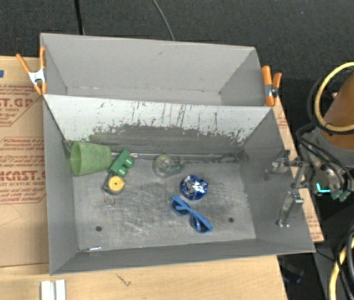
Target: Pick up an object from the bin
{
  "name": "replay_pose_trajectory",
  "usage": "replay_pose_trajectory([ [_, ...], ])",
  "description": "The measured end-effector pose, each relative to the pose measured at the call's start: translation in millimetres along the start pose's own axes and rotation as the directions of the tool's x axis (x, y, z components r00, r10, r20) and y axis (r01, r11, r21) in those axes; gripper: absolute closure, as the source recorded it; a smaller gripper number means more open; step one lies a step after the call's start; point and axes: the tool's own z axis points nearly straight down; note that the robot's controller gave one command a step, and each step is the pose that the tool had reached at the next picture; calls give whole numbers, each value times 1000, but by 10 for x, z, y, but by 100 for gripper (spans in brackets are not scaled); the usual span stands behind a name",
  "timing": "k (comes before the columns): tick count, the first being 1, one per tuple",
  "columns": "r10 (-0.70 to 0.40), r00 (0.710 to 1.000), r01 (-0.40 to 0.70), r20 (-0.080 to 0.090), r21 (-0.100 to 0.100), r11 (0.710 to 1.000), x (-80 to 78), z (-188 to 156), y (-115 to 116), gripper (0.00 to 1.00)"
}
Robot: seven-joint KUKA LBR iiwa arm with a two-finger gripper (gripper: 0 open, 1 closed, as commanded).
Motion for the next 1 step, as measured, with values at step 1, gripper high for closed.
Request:
replay_pose_trajectory([
  [1, -56, 998, 56, 15, 3, 998, -409, 1683, 838, 0],
])
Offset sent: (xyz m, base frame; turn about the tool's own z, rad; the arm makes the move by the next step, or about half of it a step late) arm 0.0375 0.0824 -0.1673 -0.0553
